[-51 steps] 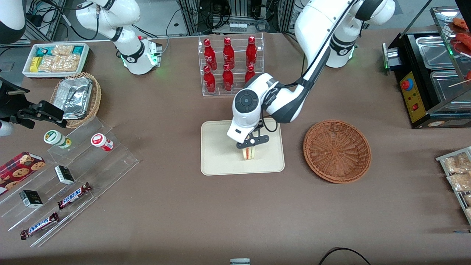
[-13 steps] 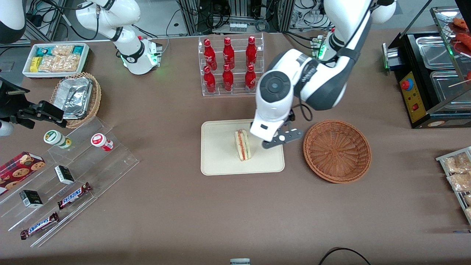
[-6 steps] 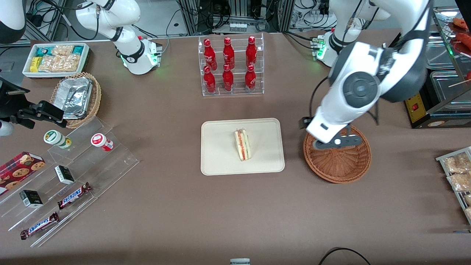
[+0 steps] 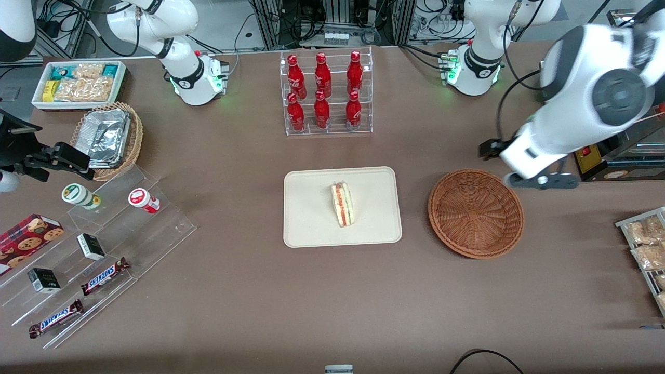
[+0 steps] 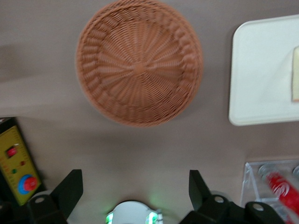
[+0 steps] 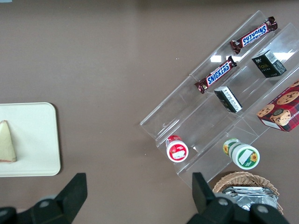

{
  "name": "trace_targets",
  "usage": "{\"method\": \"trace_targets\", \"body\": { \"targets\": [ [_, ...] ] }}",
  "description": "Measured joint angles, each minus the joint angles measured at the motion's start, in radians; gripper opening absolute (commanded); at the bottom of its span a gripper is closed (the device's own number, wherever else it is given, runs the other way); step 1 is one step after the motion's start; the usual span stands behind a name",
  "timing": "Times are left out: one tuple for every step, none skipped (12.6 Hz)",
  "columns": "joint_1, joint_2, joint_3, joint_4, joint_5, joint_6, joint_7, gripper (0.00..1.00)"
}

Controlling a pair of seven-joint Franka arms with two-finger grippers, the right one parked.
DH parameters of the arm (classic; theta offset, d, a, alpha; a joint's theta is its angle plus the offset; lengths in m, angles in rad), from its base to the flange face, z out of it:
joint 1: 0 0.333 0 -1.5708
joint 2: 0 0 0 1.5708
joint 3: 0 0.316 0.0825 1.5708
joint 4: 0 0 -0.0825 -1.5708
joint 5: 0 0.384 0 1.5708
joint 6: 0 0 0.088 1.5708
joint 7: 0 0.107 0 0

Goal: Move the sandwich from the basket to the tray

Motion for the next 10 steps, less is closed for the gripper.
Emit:
{"method": "trace_targets", "body": {
  "targets": [
    [0.036,-0.025,-0.003,-0.002,0.000,-0.024,0.048,1.00],
    [0.070,-0.047,-0.011,-0.002,0.000,-0.045,0.089,1.00],
    [0.098,-0.066,-0.021,-0.003,0.000,-0.057,0.114,1.00],
    [0.121,-0.081,-0.033,-0.003,0.000,-0.064,0.125,1.00],
    [0.139,-0.094,-0.042,-0.003,0.000,-0.069,0.129,1.00],
    [0.148,-0.103,-0.045,-0.002,0.000,-0.072,0.130,1.00],
    [0.153,-0.109,-0.045,0.000,0.001,-0.072,0.130,1.00],
    [0.156,-0.112,-0.045,0.003,0.002,-0.072,0.130,1.00],
    [0.159,-0.114,-0.044,0.005,0.007,-0.072,0.130,1.00],
    [0.161,-0.114,-0.039,0.006,0.014,-0.072,0.130,1.00]
  ]
}}
